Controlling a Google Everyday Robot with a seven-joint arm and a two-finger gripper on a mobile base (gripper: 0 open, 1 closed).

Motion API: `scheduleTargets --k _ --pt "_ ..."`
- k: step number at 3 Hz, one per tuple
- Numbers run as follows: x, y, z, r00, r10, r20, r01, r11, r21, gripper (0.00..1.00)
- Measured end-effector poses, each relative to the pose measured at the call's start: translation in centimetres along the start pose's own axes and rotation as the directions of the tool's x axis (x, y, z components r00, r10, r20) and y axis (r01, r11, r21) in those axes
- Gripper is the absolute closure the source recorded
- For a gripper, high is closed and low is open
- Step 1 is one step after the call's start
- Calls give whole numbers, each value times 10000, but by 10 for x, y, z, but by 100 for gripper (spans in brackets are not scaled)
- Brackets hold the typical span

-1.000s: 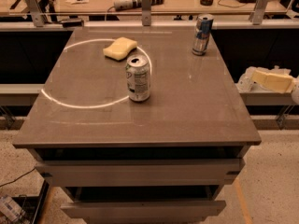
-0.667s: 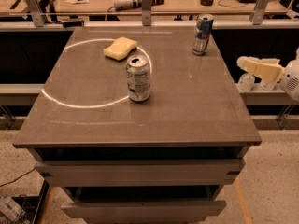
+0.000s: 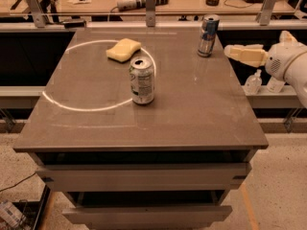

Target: Move redbull can near 7up can

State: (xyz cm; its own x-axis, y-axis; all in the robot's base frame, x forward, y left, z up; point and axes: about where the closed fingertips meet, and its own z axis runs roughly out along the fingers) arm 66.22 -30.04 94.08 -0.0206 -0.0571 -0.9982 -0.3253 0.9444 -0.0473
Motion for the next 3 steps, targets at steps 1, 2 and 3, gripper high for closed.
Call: scheduleTargets --k 1,2,3 --pt "12 -5 29 9990 174 -400 -183 9996 -223 0" --pt "20 -7 55 9984 110 -556 -142 9983 -569 0" --pt "23 1 80 9964 -42 -848 -58 9931 -1168 0"
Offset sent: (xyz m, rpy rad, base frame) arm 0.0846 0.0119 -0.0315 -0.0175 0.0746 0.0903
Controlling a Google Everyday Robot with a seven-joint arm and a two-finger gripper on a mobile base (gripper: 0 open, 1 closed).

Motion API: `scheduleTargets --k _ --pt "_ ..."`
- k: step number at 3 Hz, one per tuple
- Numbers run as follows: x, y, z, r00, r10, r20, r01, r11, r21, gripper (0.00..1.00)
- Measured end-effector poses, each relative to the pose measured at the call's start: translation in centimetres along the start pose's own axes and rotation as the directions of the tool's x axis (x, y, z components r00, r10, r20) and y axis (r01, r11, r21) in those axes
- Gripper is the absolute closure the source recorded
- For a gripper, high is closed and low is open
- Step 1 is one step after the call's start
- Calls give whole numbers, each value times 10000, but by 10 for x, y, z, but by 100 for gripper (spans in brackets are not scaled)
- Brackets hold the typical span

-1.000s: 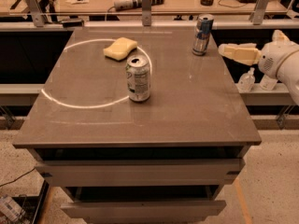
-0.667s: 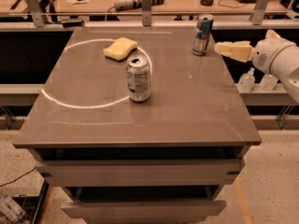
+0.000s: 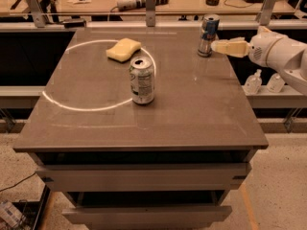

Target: Move redbull can near 7up can

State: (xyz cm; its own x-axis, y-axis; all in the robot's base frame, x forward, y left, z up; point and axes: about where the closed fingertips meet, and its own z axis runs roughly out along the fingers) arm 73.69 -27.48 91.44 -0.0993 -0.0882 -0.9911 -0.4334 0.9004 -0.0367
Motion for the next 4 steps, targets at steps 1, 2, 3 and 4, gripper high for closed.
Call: scheduleTargets --k 1,2,3,4 --pt "8 8 25 9990 -120 -438 95 9984 -557 0" --pt "16 15 50 9965 -206 -816 123 9948 -1008 0" --pt "20 25 73 9951 -240 -956 104 9901 -1401 0" --pt "21 30 92 9942 -343 -1019 182 9879 -1543 0"
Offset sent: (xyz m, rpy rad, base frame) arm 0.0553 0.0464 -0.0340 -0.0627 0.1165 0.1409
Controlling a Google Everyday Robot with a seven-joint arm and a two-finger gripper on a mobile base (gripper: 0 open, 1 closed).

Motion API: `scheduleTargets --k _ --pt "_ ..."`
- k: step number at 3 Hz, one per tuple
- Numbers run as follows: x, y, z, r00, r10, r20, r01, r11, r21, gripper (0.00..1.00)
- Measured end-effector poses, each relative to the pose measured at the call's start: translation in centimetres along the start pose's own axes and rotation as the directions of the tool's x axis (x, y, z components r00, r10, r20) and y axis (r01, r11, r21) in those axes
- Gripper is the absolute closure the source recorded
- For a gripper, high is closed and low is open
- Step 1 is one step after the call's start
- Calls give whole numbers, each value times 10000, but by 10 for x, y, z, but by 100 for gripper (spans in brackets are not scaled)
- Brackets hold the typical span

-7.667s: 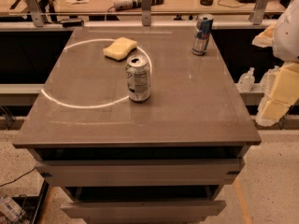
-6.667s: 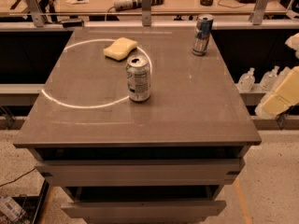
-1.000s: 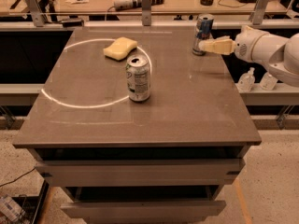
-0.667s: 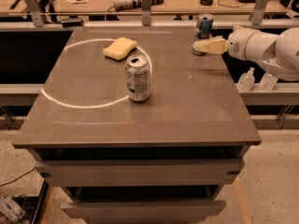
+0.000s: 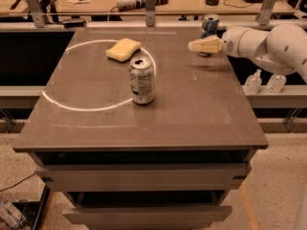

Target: Move redbull can near 7up can

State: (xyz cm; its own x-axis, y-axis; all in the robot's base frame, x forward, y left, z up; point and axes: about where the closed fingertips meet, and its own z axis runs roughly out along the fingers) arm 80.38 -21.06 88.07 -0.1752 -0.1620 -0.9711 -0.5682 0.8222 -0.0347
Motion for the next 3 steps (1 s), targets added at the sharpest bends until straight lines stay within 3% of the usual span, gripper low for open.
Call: scheduleTargets --k 1,3 --pt "-1 -5 12 10000 -80 6 80 9999 93 16" --pt "-2 -14 11 9999 -61 91 58 9995 326 64"
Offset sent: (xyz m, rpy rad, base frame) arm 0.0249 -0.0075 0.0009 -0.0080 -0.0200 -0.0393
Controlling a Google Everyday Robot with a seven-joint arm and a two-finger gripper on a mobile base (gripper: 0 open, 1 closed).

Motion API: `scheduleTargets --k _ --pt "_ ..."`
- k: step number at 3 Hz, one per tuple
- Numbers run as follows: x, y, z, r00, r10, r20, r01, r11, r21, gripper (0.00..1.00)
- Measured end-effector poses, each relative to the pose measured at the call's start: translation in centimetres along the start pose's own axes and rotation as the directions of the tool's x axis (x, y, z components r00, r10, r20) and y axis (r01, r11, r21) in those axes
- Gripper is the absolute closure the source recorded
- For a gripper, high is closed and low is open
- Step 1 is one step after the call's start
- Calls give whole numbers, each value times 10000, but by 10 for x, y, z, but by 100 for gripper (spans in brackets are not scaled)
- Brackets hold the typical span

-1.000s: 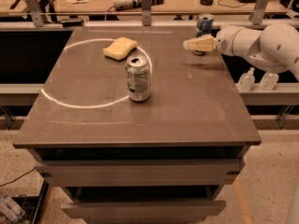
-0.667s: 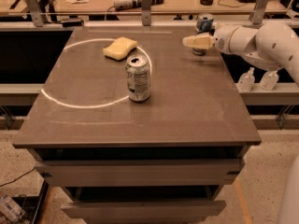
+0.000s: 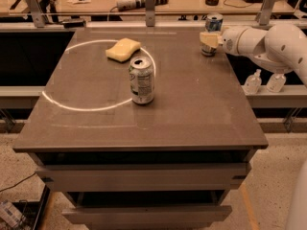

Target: Move redbull can near 7up can

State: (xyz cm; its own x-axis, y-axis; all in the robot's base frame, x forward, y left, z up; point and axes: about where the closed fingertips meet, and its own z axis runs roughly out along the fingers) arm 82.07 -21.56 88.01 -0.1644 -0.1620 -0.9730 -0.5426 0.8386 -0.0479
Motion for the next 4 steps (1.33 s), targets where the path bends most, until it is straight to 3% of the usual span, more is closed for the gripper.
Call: scheduleTargets --k 1,2,3,4 --pt "-6 11 -20 9995 141 265 -136 9997 -193 87" --pt "-19 40 -58 9973 474 556 -448 9979 -470 100" --pt "-22 85 -90 9973 561 478 -503 9920 -1161 100" --pt "-19 140 -121 9990 402 215 -348 9770 -2104 100"
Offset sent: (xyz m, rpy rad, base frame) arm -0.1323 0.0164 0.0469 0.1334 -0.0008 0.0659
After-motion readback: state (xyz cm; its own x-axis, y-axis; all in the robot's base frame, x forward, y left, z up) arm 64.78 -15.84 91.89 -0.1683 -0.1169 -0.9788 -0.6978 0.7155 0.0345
